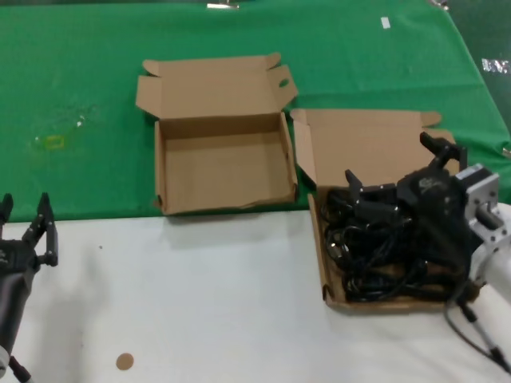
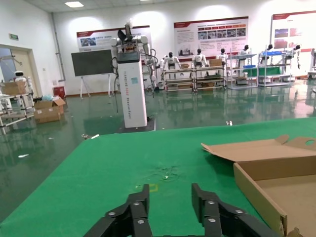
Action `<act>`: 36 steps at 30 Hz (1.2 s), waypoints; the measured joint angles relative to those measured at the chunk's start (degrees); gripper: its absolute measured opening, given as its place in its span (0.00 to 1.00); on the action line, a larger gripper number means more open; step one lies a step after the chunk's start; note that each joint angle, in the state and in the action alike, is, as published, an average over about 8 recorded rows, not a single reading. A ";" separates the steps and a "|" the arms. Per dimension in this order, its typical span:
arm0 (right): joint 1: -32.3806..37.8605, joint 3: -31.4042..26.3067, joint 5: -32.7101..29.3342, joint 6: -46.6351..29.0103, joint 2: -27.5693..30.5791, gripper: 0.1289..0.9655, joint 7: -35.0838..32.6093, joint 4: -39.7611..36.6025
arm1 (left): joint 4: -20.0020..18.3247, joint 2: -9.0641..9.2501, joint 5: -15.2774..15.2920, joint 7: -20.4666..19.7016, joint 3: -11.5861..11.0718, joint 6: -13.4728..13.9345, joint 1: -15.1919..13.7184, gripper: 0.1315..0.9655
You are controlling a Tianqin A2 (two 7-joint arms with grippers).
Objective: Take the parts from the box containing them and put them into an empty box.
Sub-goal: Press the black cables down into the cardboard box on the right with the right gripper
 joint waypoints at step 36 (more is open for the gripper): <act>33.52 -11.71 -17.86 -59.67 20.68 1.00 -13.59 -13.75 | 0.00 0.00 0.02 -0.02 0.00 0.00 0.00 0.02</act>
